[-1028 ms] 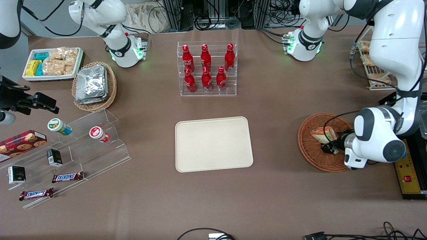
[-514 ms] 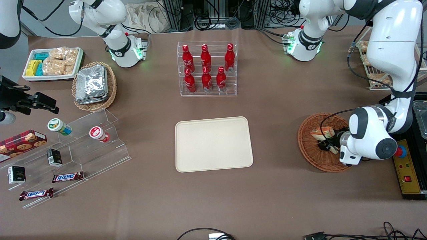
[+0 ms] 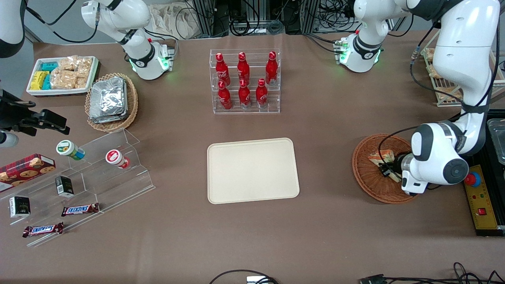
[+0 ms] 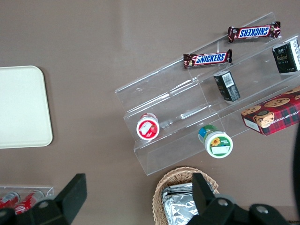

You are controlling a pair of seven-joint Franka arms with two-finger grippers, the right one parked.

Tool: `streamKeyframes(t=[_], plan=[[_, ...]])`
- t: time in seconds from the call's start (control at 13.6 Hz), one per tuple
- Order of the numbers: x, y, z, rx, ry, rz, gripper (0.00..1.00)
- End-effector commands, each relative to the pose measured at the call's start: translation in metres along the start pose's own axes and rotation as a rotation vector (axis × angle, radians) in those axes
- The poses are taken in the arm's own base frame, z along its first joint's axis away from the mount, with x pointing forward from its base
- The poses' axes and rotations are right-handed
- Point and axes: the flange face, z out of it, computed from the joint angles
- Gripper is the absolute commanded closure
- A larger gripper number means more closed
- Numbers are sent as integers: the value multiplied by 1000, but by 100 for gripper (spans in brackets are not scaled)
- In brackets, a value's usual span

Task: Place sandwich from basket to tray
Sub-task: 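Close the left gripper on the wrapped sandwich, then lift the sandwich with the left gripper and carry it toward the tray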

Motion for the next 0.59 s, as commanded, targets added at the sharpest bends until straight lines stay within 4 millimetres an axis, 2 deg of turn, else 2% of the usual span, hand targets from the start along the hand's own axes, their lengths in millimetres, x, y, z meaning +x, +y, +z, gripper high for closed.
streamKeyframes(t=[0.0,0.22,0.37,0.51], plan=[[-23,-9,-42,-8,32,18,69],[-53,-12,-99,-16,64,86,66],[-79,-12,-143,-33,114,226,66],[-100,-2,-175,-28,144,398,65]])
